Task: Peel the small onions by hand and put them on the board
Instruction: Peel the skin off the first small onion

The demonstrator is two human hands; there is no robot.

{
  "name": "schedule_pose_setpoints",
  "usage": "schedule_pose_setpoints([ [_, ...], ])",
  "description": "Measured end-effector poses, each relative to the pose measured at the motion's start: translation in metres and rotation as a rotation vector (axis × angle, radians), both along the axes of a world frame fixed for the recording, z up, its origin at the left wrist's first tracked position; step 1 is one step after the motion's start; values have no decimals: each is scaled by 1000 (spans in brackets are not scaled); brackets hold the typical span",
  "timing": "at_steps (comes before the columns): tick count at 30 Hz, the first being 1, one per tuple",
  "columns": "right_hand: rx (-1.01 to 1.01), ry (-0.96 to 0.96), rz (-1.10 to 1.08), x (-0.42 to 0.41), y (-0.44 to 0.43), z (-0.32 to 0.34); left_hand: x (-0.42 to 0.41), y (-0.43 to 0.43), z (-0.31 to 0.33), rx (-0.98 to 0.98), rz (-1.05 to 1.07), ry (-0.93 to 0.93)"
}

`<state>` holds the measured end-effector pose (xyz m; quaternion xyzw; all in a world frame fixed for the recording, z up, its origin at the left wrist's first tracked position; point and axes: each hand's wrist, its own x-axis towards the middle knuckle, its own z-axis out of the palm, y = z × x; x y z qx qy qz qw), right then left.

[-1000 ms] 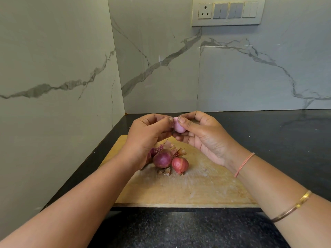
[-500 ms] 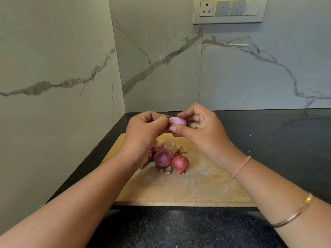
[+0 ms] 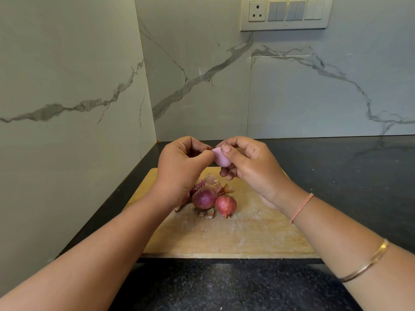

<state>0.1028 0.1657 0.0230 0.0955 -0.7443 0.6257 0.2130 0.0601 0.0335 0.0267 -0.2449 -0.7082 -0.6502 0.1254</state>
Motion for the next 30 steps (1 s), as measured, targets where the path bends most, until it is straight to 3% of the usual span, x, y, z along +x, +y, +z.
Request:
schedule_pose_setpoints([
  [5, -123, -67, 21, 1, -3, 2, -2, -1, 0, 50, -43, -23],
  [12, -457, -295, 178, 2, 3, 7, -5, -1, -3, 119, -74, -84],
  [25, -465, -249, 191, -1, 9, 5, -6, -2, -2, 42, -19, -149],
  [30, -413, -243, 178, -1, 9, 5, -3, -3, -1, -41, -4, -18],
])
